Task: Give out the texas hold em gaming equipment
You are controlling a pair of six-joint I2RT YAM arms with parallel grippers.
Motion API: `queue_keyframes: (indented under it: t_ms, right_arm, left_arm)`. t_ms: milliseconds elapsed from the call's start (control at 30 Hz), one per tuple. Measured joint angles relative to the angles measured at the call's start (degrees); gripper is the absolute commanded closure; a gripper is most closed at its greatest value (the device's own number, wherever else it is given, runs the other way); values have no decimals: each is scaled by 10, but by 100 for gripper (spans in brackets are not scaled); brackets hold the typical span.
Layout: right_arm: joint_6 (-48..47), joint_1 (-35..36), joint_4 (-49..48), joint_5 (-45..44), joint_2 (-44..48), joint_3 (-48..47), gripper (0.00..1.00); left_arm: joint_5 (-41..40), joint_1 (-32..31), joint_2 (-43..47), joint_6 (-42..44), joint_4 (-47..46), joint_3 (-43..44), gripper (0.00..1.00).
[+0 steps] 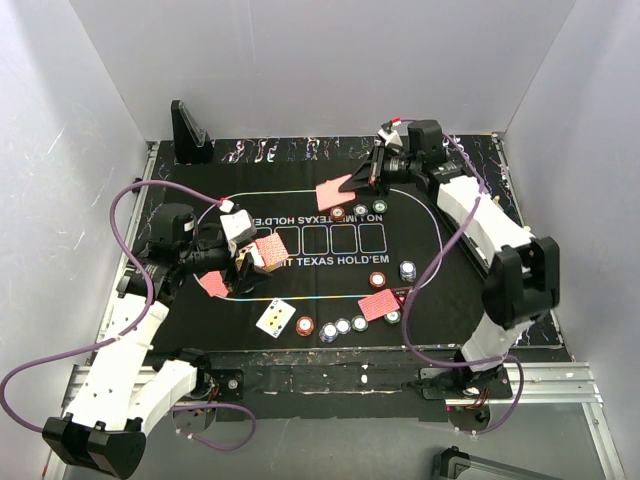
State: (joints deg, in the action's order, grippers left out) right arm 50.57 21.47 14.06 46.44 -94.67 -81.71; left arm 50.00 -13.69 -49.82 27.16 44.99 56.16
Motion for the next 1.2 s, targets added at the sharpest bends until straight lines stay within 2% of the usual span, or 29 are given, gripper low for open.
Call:
queue_keyframes:
  t_ms: [100, 367, 500, 600, 767, 833, 900, 1100, 1200]
  right_arm:
    - [-12, -26, 1, -16, -72, -59, 99]
    - [-43, -61, 30, -91, -341, -288, 96]
    - [-42, -66, 38, -120, -416, -331, 92]
    - [-36, -66, 41, -132, -440, -338, 78]
    - [-24, -66, 41, -148, -461, -355, 38]
    - [-22, -66, 46, -158, -464, -363, 28]
    - [-27, -66, 59, -169, -465, -374, 22]
    - [-58, -66, 107, -213, -459, -400, 18]
    - [-73, -66, 122, -237, -421, -353, 18]
  left_arm:
    - [2, 0, 0, -2, 0, 0, 100]
    - [8, 0, 4, -15, 0, 0, 100]
    - [11, 0, 12, -23, 0, 0, 100]
    - [13, 0, 19, -25, 0, 0, 100]
    - [16, 0, 24, -27, 6, 0, 100]
    - [16, 0, 24, -28, 10, 0, 100]
    - [17, 0, 24, -27, 13, 0, 100]
    - [16, 0, 25, -27, 19, 0, 100]
    - [16, 0, 26, -27, 21, 0, 100]
